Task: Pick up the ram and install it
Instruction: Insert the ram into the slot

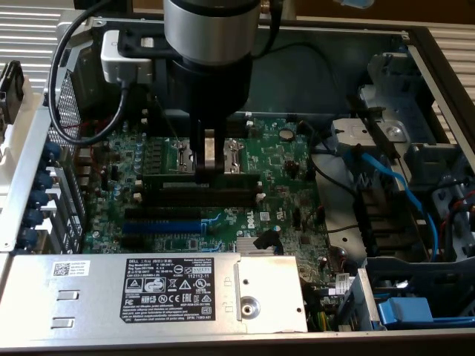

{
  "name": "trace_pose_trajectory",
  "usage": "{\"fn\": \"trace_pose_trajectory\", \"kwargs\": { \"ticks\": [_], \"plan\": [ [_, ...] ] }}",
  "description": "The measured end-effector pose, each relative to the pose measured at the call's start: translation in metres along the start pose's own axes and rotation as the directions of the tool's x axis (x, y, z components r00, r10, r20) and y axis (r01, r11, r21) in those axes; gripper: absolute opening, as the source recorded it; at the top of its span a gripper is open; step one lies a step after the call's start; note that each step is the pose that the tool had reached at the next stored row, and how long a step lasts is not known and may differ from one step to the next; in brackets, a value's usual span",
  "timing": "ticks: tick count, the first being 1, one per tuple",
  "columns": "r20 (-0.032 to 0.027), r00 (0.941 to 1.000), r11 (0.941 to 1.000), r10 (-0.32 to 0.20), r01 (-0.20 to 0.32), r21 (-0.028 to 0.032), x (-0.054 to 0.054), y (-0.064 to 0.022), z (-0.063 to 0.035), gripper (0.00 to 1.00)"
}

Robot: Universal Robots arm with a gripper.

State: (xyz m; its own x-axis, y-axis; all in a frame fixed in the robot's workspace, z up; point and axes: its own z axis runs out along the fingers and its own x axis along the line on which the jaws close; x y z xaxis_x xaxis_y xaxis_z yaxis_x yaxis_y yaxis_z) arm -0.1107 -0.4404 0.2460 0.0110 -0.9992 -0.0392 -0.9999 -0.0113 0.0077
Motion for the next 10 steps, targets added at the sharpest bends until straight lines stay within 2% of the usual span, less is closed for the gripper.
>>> {"fn": "trace_pose_trajectory", "kwargs": {
  "ticks": [10],
  "plan": [
    [0.0001, 0.9999, 0.9999, 0.017, -0.017, 0.0006, -0.0005, 0.0001, 0.0021, 0.12]
  ]
}}
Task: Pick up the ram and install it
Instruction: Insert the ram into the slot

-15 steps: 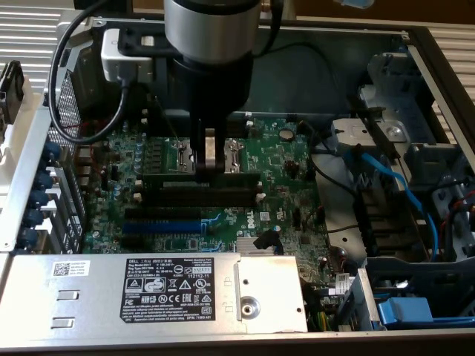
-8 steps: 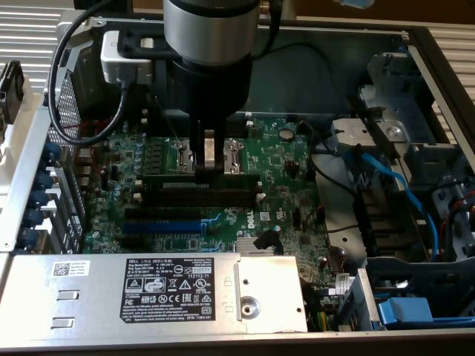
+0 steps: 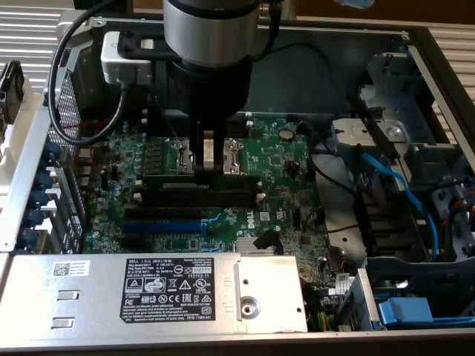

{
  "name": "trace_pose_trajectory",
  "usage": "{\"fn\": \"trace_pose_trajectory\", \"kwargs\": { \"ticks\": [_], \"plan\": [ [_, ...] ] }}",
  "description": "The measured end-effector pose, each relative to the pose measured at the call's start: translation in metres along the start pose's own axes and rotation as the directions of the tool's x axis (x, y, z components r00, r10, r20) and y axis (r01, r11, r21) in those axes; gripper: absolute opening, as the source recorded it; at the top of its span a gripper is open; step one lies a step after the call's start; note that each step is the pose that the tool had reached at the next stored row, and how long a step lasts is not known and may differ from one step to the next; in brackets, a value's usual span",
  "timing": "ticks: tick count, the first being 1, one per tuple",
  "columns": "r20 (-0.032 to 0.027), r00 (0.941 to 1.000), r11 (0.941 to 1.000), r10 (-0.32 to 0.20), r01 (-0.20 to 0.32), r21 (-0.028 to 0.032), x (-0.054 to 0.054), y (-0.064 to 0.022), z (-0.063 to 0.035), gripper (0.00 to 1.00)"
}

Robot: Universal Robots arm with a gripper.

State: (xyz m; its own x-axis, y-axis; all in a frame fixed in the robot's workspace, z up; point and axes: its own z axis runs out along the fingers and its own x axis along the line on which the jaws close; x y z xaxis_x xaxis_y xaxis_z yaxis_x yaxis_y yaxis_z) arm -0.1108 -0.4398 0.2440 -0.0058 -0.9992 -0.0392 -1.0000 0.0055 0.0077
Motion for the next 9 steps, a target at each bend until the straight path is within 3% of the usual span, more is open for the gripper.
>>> {"fn": "trace_pose_trajectory", "kwargs": {
  "ticks": [9],
  "plan": [
    [-0.0001, 1.0000, 1.0000, 0.001, -0.001, -0.0008, 0.0001, 0.0011, 0.0017, 0.12]
  ]
}}
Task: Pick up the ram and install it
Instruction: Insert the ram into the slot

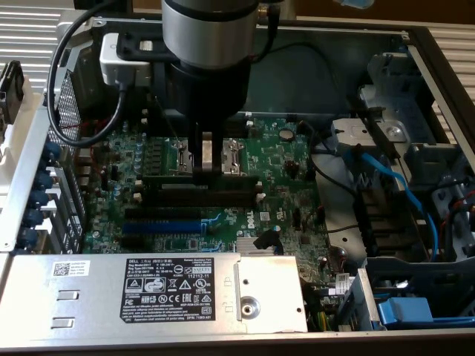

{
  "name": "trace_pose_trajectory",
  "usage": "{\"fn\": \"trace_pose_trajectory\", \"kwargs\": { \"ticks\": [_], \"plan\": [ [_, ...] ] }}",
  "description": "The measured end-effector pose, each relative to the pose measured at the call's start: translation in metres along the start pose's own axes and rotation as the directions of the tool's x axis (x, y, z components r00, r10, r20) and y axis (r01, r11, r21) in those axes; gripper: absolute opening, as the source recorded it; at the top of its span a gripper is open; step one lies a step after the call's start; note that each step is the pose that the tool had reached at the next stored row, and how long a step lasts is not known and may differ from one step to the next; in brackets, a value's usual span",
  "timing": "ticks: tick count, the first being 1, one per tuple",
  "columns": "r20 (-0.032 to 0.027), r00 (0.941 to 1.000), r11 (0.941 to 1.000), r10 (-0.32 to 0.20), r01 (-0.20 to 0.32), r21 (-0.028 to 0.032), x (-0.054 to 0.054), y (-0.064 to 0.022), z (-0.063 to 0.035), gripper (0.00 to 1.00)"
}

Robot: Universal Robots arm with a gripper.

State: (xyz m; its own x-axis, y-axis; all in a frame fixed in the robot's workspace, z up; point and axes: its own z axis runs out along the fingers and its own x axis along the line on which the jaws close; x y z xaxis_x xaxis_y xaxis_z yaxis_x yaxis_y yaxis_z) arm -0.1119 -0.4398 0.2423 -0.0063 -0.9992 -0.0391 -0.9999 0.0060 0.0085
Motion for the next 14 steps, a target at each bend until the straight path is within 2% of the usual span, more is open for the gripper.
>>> {"fn": "trace_pose_trajectory", "kwargs": {
  "ticks": [14],
  "plan": [
    [0.0002, 0.9999, 0.9999, 0.011, -0.011, 0.0005, 0.0000, 0.0006, 0.0014, 0.12]
  ]
}}
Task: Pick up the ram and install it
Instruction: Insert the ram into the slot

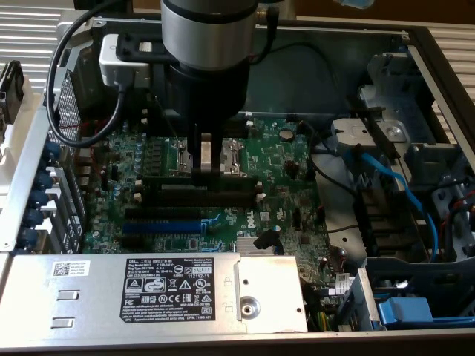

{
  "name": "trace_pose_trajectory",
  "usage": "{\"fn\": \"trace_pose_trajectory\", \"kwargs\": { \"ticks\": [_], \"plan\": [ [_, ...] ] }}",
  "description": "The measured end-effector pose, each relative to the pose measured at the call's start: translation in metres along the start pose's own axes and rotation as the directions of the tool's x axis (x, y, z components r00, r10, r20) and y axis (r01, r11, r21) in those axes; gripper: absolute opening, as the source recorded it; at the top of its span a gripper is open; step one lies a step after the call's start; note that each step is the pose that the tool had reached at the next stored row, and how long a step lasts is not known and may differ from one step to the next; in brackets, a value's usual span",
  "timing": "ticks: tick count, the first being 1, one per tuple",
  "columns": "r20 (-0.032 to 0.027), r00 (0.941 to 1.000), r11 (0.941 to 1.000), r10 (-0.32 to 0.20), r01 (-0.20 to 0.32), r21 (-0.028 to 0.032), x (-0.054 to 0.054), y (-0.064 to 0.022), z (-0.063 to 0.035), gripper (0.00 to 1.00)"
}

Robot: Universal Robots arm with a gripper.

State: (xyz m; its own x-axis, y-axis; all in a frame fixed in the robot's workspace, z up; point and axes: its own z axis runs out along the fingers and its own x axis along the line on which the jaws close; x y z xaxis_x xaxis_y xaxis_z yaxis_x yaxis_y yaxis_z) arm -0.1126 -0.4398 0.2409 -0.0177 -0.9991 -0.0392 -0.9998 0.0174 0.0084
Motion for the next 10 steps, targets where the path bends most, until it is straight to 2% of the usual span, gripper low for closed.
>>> {"fn": "trace_pose_trajectory", "kwargs": {
  "ticks": [10],
  "plan": [
    [0.0001, 1.0000, 1.0000, 0.000, 0.000, 0.0001, 0.0019, 0.0000, 0.0001, 0.12]
  ]
}}
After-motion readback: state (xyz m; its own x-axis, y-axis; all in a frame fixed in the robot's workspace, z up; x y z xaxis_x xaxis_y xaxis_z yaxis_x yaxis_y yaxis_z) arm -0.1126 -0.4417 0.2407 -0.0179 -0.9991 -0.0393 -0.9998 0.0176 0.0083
